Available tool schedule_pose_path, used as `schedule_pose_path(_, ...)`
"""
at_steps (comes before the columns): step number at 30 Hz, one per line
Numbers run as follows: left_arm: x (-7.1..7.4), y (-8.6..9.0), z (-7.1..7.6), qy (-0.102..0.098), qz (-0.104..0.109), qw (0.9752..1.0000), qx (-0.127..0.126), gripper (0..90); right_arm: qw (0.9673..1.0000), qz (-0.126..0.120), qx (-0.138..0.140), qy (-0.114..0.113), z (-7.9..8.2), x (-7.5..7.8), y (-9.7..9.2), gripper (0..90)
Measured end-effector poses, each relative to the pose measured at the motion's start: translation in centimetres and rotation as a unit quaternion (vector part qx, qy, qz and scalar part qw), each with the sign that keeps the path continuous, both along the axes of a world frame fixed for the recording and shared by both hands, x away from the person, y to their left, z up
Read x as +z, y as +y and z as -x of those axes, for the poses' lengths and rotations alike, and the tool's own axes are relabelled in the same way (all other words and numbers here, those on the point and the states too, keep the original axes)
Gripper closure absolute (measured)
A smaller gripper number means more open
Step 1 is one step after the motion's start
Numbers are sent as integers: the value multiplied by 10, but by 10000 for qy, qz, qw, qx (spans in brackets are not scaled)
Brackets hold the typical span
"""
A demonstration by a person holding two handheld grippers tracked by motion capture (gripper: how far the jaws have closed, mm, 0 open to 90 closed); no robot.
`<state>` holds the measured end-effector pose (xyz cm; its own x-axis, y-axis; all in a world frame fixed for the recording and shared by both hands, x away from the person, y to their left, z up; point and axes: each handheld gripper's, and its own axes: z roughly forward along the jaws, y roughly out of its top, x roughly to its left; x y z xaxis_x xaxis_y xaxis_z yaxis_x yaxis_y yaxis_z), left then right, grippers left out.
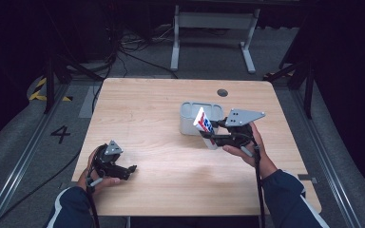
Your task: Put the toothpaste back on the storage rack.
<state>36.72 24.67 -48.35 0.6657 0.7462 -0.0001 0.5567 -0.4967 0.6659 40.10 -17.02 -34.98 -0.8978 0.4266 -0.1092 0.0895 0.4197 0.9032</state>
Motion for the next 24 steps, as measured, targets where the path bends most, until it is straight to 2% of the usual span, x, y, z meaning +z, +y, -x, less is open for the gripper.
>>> schedule_pose_path(24, 0, 0, 0, -2, 0, 10000, 0, 5, 9991, -202, -317, -188, -25, 21, 2, 594)
